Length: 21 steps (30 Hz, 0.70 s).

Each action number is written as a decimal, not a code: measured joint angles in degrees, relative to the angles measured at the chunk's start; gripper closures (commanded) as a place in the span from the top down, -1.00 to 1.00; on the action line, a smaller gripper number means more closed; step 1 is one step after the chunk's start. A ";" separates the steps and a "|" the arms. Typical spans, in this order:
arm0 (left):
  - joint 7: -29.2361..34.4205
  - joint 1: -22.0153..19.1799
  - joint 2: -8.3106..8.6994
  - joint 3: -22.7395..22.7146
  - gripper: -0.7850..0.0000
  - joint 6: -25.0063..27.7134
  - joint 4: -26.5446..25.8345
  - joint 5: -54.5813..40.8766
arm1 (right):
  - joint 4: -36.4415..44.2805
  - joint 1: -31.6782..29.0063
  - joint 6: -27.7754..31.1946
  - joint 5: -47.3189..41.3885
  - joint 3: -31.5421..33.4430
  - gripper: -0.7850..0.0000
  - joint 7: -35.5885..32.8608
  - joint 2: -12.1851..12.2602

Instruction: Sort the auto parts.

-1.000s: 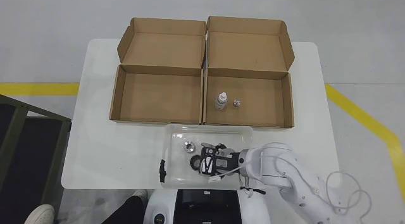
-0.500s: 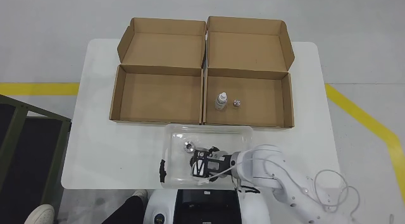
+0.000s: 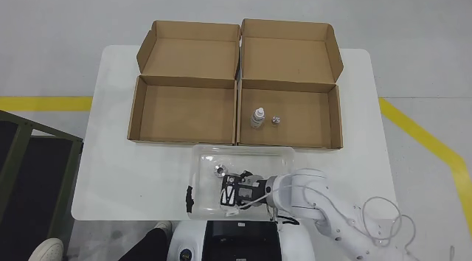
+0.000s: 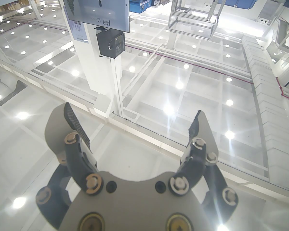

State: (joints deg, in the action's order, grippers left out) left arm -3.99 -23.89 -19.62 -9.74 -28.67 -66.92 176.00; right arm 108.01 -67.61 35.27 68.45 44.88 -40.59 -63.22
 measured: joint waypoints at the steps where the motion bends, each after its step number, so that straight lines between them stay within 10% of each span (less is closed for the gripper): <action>1: 0.00 0.00 0.00 0.00 1.00 0.00 0.00 0.00 | 0.53 -0.20 -0.06 -0.10 0.30 -0.86 -0.03 0.08; 21: 0.00 0.00 0.00 0.00 1.00 0.00 0.00 0.00 | 11.87 -4.89 -3.91 -6.20 8.55 -1.00 6.84 1.35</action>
State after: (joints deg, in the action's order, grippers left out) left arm -3.99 -23.89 -19.62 -9.74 -28.67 -66.92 176.00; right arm 119.88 -72.49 31.37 62.24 53.43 -33.75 -61.87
